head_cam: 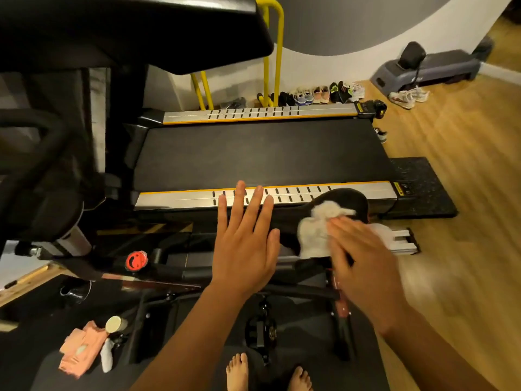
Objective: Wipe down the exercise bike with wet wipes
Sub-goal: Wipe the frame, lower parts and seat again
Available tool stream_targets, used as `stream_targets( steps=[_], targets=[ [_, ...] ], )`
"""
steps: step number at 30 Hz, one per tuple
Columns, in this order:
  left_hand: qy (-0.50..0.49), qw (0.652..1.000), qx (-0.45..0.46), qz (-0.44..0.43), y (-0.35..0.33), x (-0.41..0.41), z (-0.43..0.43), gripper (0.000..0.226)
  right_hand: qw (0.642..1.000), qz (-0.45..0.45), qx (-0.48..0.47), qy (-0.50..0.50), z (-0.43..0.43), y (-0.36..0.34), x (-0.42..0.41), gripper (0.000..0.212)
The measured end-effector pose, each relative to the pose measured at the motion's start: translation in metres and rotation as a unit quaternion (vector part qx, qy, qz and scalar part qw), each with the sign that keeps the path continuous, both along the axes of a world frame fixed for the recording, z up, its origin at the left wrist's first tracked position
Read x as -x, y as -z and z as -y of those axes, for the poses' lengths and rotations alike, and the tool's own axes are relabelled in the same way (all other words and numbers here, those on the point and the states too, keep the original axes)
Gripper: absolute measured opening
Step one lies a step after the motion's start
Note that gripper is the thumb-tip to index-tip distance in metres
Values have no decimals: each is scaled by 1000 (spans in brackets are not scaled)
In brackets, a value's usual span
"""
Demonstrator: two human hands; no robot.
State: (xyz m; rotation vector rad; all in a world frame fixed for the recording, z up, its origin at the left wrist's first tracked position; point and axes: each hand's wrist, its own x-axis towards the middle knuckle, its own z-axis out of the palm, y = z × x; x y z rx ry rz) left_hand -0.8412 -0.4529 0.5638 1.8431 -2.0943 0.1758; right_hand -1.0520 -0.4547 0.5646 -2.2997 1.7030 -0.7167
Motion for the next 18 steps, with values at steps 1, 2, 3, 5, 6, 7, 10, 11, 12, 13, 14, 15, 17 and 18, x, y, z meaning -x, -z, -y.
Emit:
stream_targets(
  steps=[1,2,3,5,6,7,10,11,12,13,14,15,17,18],
  targets=[
    [-6,1000,-7,4,-1,2,0,58,999,3,14,30,-7,3,18,40],
    [-9,1000,-14,5,-2,4,-1,58,998,9,35,49,-15,7,24,43],
    [-9,1000,-21,6,-2,5,-1,58,997,17,53,53,-23,13,18,44],
    [-5,999,-31,10,0,4,1,58,997,22,73,6,-29,22,-18,42],
    [-5,999,-31,14,1,2,3,58,996,18,76,-30,-29,26,-37,41],
    [-4,999,-31,18,1,1,4,59,995,17,78,-64,-27,27,-51,40],
    [-1,999,-26,19,3,1,4,58,990,-13,79,-117,-9,20,-43,38],
    [-2,1000,-23,15,2,1,4,58,991,-25,69,-110,-5,19,-30,38],
    [-2,1000,-21,9,2,2,3,58,994,-28,59,-86,-4,18,-15,39],
    [-2,1000,-18,3,2,3,2,60,997,-20,48,-53,-4,16,-1,41],
    [-1,1000,-17,0,0,3,1,61,999,-7,42,-20,-6,13,10,43],
    [1,1000,-19,3,-2,2,1,63,999,1,42,2,-9,12,16,45],
    [13,999,-25,33,-9,2,7,64,999,-12,43,2,-10,10,9,46],
    [26,998,-28,51,-13,2,13,64,999,-31,34,-18,-6,9,-2,47]
  ],
)
